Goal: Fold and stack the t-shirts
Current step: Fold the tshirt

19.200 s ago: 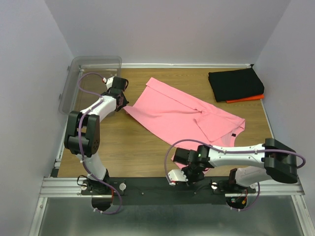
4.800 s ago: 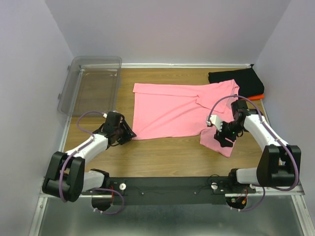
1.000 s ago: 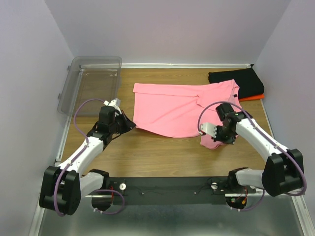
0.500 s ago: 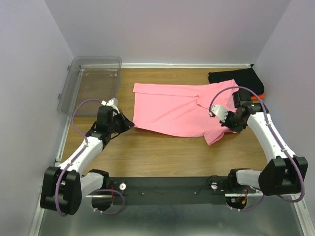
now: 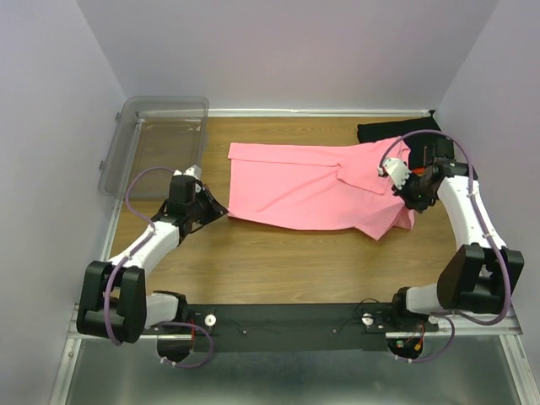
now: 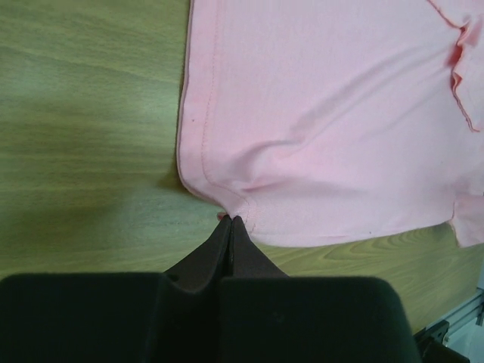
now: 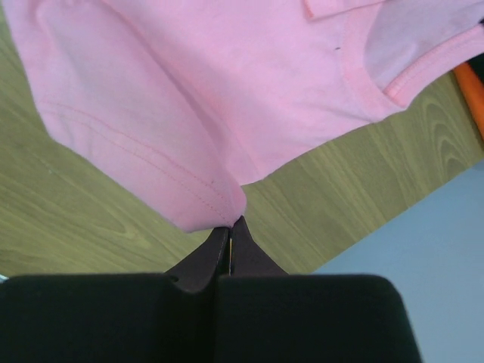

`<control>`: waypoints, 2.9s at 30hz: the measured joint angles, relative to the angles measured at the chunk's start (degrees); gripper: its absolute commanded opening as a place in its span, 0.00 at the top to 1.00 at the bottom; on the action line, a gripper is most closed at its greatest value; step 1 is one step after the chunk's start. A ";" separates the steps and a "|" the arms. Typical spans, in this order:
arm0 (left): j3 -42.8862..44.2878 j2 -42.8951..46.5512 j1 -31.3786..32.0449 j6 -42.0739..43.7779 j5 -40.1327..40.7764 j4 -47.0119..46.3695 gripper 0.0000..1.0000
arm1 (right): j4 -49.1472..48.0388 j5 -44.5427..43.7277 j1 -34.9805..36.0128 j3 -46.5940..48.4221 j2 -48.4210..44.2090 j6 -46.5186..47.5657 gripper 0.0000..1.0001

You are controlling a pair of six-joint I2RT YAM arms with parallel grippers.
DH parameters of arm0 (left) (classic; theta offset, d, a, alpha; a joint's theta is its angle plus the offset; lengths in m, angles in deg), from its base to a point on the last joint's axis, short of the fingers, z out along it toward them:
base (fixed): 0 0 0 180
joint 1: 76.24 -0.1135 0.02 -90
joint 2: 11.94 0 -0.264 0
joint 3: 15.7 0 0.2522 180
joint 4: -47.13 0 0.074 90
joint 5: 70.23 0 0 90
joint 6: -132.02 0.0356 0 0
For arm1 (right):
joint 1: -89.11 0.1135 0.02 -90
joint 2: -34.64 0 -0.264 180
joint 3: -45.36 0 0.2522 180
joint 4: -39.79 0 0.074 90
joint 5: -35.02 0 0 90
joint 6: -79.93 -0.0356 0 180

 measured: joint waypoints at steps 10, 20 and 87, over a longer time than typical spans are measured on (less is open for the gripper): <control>10.25 -10.47 0.00 0.57 0.31 -0.70 1.00 | -3.39 4.02 -2.14 5.14 6.82 -1.22 0.99; 20.24 -21.92 0.00 0.63 0.31 -0.74 1.00 | -7.72 4.83 -4.11 10.60 13.62 -4.85 0.99; 43.41 -40.61 0.02 3.43 7.19 9.44 1.00 | -13.66 7.28 -6.25 17.33 26.49 -11.63 0.99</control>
